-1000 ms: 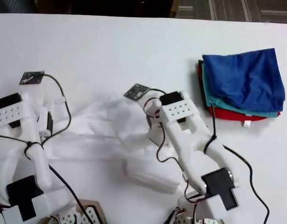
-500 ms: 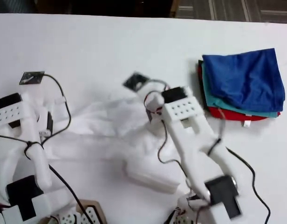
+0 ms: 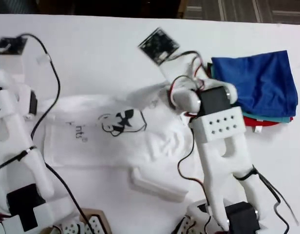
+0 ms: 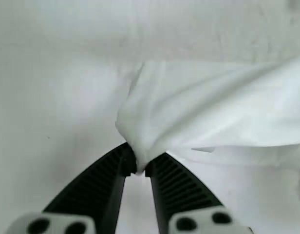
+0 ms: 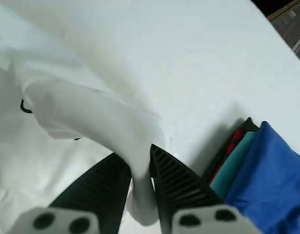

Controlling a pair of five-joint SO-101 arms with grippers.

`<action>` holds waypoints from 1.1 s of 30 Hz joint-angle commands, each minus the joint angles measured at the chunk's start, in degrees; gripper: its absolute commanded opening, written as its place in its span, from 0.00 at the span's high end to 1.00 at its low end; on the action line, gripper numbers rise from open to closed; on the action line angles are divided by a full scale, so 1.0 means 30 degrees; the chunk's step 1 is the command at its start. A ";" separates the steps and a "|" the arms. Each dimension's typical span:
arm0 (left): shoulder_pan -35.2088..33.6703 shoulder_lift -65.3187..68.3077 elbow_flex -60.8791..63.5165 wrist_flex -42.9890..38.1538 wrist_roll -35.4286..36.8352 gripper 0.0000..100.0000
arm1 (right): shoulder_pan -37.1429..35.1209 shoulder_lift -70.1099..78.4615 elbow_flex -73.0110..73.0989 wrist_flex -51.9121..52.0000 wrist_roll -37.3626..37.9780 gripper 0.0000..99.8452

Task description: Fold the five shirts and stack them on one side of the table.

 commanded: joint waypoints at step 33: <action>-0.1143 -1.2484 0.0220 0.0029 0.0293 0.98 | 0.0366 -0.3297 -1.7817 0.8015 0.0791 0.98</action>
